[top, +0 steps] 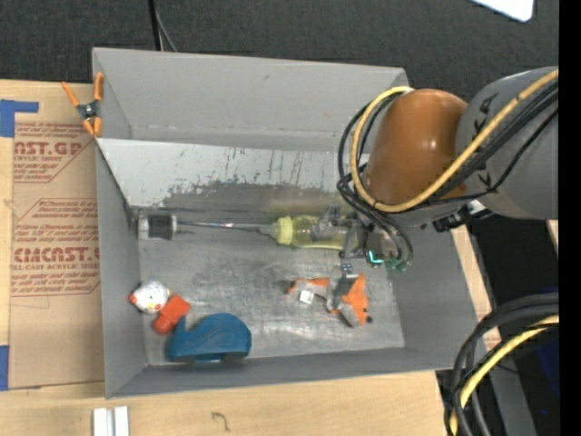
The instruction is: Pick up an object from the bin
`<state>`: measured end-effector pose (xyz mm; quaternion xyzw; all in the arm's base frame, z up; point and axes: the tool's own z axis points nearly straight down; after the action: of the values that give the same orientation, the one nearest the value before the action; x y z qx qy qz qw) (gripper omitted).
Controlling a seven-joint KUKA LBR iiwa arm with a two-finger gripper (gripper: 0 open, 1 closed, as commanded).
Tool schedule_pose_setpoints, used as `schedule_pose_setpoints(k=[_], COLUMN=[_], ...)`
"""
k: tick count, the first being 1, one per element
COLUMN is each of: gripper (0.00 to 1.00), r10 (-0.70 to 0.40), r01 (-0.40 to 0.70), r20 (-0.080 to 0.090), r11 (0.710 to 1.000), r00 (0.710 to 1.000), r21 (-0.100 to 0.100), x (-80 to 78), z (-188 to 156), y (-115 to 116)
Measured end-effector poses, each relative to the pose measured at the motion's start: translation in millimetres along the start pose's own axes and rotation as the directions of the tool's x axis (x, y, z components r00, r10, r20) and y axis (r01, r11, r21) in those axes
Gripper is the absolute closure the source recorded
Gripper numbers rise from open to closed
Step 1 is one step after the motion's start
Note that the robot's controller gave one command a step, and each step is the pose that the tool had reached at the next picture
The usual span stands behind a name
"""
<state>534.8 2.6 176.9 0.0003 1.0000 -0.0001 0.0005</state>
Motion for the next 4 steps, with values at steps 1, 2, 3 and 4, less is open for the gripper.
schedule_pose_setpoints(k=[1, 2, 3, 4], gripper=[1.0, 1.0, 1.0, 1.0], r10=[-0.115, -0.115, -0.162, -0.163], r01=[0.115, 0.115, 0.162, 0.163], r20=[-0.005, -0.005, -0.008, 0.009], r11=[0.993, 0.993, 0.987, 0.987], r00=[0.993, 0.993, 0.987, 0.987], r21=[-0.001, -0.001, -0.002, 0.001], x=[25.7, 25.7, 33.8, 17.0], z=[105.6, 105.6, 53.2, 50.2], y=[-44.9, -44.9, -40.4, -28.3])
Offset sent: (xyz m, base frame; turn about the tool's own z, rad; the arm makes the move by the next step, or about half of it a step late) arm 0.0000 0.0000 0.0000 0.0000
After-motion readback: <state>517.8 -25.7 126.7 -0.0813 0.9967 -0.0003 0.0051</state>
